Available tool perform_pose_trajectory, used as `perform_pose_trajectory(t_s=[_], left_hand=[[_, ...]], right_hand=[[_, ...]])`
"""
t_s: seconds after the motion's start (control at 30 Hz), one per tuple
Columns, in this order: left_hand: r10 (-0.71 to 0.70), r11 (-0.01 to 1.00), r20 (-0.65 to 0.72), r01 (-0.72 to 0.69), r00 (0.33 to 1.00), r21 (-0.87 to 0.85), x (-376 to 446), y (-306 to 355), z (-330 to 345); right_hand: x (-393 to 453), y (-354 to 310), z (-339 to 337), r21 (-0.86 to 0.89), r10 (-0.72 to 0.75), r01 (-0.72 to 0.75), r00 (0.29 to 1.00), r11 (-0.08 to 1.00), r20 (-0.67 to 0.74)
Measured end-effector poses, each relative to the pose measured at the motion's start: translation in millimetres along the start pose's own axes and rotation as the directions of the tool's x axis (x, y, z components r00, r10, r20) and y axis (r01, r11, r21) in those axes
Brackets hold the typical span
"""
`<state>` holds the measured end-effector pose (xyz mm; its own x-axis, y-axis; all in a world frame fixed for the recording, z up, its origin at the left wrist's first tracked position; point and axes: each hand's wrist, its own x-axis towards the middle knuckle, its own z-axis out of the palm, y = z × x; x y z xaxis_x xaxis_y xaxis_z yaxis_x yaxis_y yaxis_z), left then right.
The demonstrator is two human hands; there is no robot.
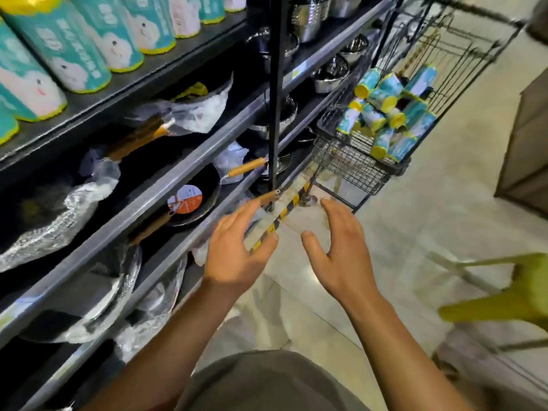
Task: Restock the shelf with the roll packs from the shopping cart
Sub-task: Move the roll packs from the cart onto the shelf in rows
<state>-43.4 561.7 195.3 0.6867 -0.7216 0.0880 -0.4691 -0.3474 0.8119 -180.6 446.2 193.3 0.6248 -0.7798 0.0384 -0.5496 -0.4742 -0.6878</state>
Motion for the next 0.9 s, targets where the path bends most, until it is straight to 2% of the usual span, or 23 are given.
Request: perform_pose_trajectory(t_s=[0.17,0.3,0.6,0.77,0.9], left_hand=[[0.045,0.999,0.104,-0.046,0.994,0.001,37,9,63],[0.146,0.988,0.222,-0.153,0.964,0.016,85,25,113],[0.164,0.982,0.440,-0.186,0.883,0.007,216,73,207],[0.229,0.966,0.471,-0.257,0.852,-0.004,284,95,242],[0.198,0.973,0.480,-0.231,0.854,0.008,322,106,270]], right_hand=[[18,55,-26,-0.029,0.155,-0.156,0.987,0.987,-0.045],[41,100,-44,-0.065,0.279,-0.285,0.956,0.956,-0.085],[121,167,-78,-0.039,0.441,-0.453,0.880,0.890,-0.176],[171,190,-90,0.003,0.507,-0.516,0.839,0.856,-0.197],[219,212,-102,0.031,0.524,-0.528,0.834,0.849,-0.171]])
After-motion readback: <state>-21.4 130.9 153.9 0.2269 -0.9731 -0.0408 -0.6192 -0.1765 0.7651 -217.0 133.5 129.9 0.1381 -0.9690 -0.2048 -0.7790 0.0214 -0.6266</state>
